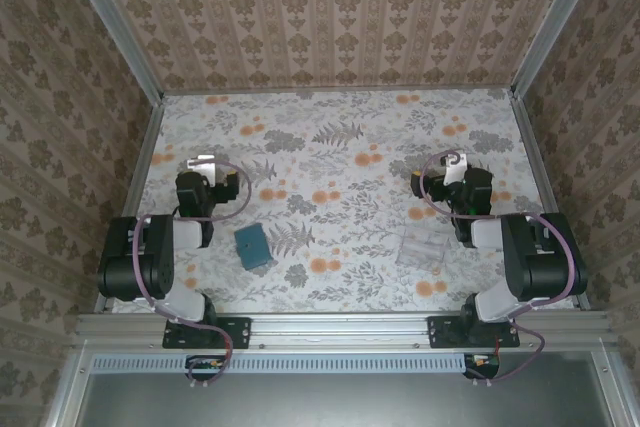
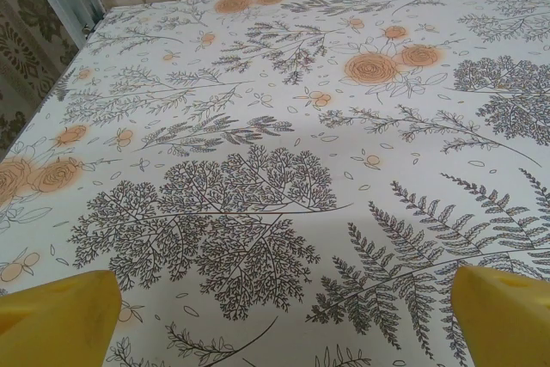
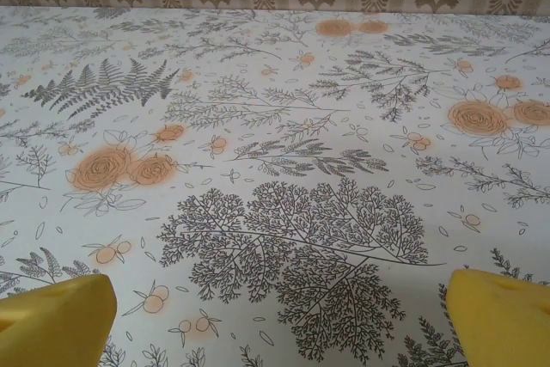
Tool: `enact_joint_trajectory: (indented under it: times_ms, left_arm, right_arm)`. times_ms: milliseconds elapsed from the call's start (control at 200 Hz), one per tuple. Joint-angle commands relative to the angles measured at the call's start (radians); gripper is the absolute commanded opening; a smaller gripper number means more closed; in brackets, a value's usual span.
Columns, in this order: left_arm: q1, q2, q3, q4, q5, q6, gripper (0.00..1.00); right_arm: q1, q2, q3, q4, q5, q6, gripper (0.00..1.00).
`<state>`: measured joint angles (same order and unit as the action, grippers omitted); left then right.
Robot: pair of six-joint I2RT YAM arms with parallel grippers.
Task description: Take the credit cards out of the card holder
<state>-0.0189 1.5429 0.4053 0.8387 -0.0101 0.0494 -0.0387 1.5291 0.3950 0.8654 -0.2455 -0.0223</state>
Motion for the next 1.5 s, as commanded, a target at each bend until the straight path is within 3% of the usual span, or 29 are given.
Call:
enact_joint_trajectory:
  times_ms: [0,1495]
  left_arm:
    - [0.003,0.000,0.000,0.025,0.015,0.013,1.00]
    - [0.005,-0.001,0.000,0.026,0.017,0.010,1.00]
  right_arm:
    - [-0.002,-0.001,-0.010,0.030,-0.022,-0.001,1.00]
    - [-0.004,-0.003,-0.013,0.037,-0.018,0.004,1.00]
